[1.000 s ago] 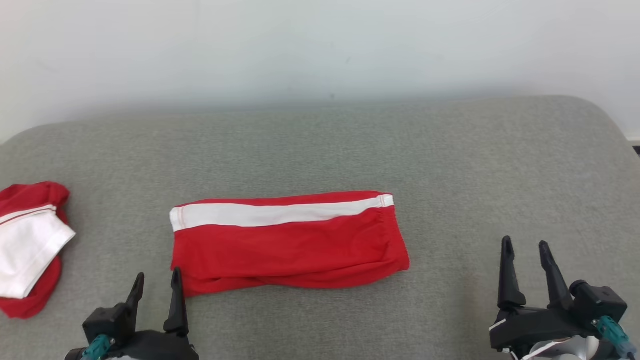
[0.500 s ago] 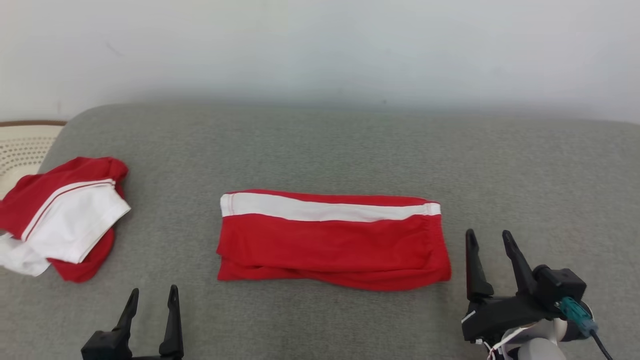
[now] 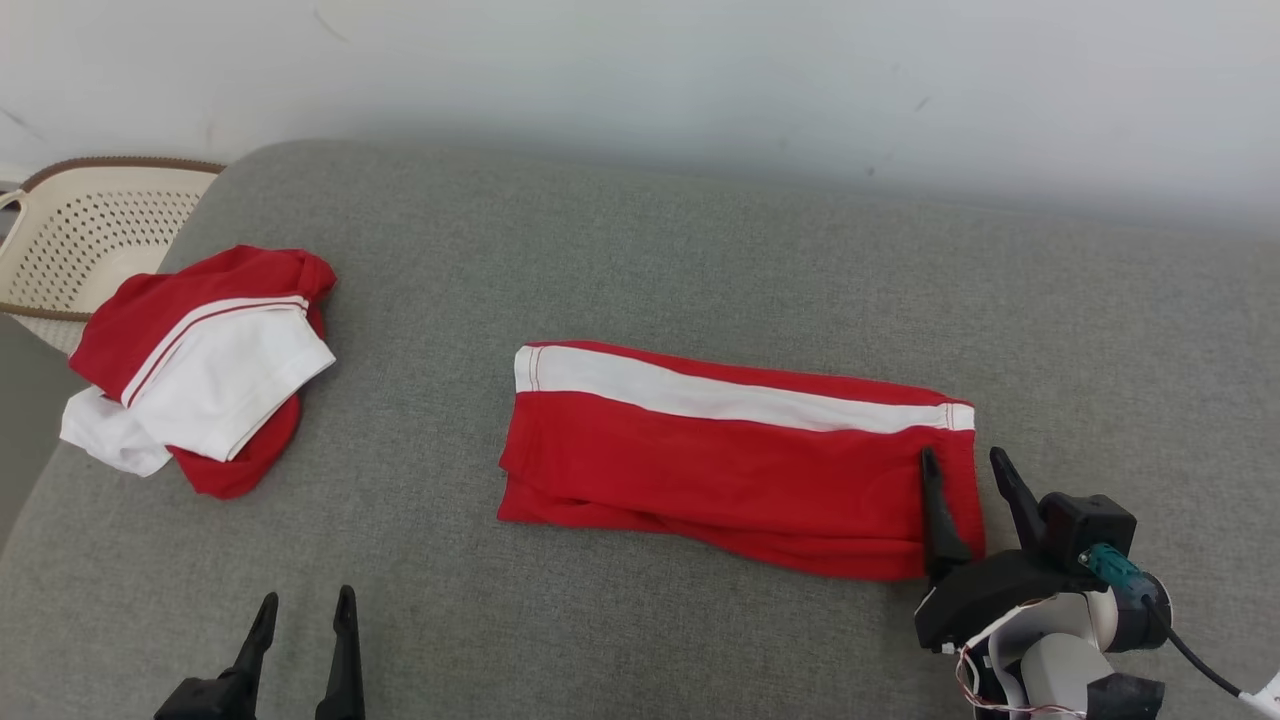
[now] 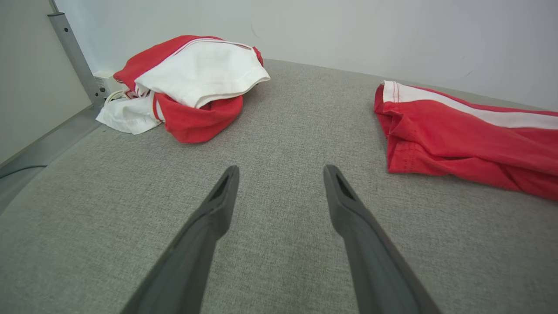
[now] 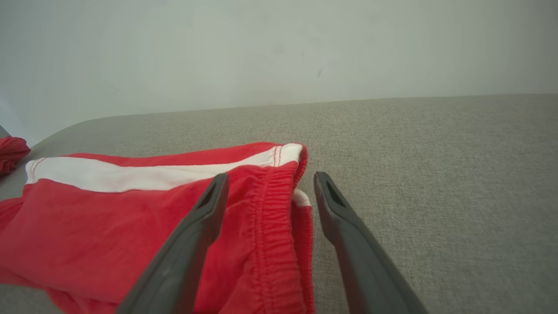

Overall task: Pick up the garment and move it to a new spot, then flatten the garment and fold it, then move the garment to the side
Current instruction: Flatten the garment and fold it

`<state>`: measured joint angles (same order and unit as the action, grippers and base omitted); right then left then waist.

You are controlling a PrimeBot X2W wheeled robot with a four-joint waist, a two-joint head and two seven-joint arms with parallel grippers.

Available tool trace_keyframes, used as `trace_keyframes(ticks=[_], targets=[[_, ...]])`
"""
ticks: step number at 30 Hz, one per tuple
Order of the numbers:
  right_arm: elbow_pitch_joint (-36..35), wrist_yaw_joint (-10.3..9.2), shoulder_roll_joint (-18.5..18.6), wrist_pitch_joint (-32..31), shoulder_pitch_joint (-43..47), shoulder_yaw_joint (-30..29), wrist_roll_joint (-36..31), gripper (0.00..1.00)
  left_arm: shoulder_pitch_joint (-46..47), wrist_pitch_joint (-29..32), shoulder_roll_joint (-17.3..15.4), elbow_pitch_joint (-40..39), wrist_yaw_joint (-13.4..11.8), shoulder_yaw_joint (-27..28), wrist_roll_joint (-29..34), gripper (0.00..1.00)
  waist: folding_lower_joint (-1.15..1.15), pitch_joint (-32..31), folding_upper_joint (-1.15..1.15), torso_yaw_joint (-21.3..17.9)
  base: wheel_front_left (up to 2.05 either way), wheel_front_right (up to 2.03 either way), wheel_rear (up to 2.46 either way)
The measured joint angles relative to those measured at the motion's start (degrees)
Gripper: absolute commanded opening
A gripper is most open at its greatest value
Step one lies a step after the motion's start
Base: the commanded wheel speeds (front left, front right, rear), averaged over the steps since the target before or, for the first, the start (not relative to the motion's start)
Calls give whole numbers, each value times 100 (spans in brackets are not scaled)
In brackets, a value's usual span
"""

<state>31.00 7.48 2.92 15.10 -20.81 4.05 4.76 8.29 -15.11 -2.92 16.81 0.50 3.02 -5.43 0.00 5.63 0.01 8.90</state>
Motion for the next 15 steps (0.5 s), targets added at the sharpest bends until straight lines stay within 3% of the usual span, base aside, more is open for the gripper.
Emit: trace_keyframes(ticks=[15], targets=[[924,2,1,10,-354,-527,-78,100,255,0,1,-73,-68,-196,-208,100,0,564,0,217,0,0,0]])
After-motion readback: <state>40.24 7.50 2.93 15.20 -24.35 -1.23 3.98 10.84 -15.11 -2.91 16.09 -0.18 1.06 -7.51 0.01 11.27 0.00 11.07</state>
